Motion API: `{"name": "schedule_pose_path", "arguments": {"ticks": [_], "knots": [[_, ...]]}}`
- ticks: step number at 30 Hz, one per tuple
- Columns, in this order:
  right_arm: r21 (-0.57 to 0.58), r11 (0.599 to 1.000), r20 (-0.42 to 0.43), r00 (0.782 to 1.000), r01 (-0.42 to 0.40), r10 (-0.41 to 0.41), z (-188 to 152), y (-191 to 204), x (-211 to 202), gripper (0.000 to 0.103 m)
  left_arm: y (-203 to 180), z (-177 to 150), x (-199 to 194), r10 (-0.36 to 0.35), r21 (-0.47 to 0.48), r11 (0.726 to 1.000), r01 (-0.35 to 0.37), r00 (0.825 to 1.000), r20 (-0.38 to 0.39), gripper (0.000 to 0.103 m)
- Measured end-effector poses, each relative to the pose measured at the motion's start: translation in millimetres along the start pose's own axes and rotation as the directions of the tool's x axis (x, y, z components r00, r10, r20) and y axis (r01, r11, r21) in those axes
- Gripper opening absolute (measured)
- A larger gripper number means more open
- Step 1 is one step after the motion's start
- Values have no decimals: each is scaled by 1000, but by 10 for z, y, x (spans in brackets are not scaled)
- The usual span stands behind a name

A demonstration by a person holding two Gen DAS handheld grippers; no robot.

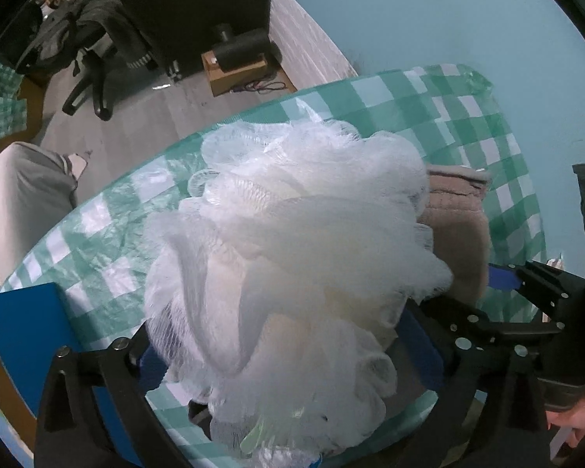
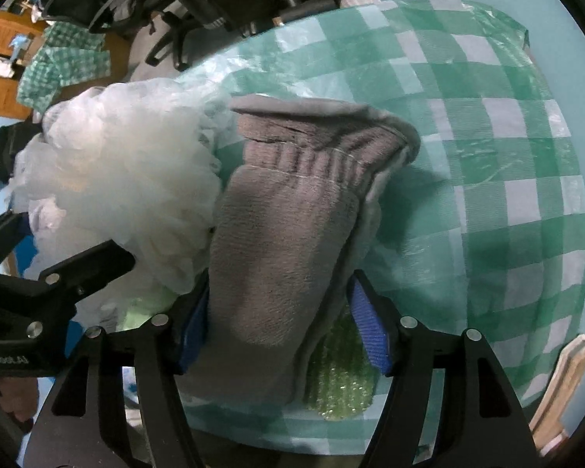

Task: Organize soft objects
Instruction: 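Reach the left tool to the white bath puff while the right tool reaches the grey mitten, then close the left tool on the bath puff while the right tool grips the grey mitten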

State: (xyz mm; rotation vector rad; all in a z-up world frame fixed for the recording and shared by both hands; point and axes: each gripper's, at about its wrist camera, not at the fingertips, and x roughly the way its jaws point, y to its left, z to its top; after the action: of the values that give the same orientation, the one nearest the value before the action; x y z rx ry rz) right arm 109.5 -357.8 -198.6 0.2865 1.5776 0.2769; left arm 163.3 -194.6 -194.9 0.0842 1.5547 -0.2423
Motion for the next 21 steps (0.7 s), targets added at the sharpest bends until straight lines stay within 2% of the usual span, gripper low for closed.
{"name": "schedule_pose_path", "arguments": {"ticks": [4,7,10,11,12,14,15,18,21], "knots": [[11,1000,-10,1000,-6,6,7,-80,39,68,29,34,114,-32,-16,999,32,999,-21,102],[6,1000,-10,1000,-4,4,-2,-112,60,68,34,39,154,-57,-17,998,57,998,-10,102],[-9,1000,-8,1000,-3,2,82,12,140,68,23,33,154,-100,-16,995,100,995,4,89],[-14,1000,-8,1000,-1,1,67,12,141,65,17,24,142,-110,-15,994,110,994,6,83],[-27,1000,-6,1000,1,-1,31,10,149,56,4,17,124,-115,-13,993,115,993,9,76],[-59,998,4,1000,15,-15,7,48,142,48,-24,-11,65,-129,0,992,129,992,15,66],[-76,997,13,1000,19,-18,-6,70,122,40,-39,-27,33,-127,9,992,126,992,21,62],[-87,996,30,999,20,-17,-50,77,61,29,-64,-91,-88,-128,25,992,127,990,55,52],[-79,997,44,999,1,2,-89,54,-26,26,-60,-149,-206,-128,32,992,126,988,88,48]]}}
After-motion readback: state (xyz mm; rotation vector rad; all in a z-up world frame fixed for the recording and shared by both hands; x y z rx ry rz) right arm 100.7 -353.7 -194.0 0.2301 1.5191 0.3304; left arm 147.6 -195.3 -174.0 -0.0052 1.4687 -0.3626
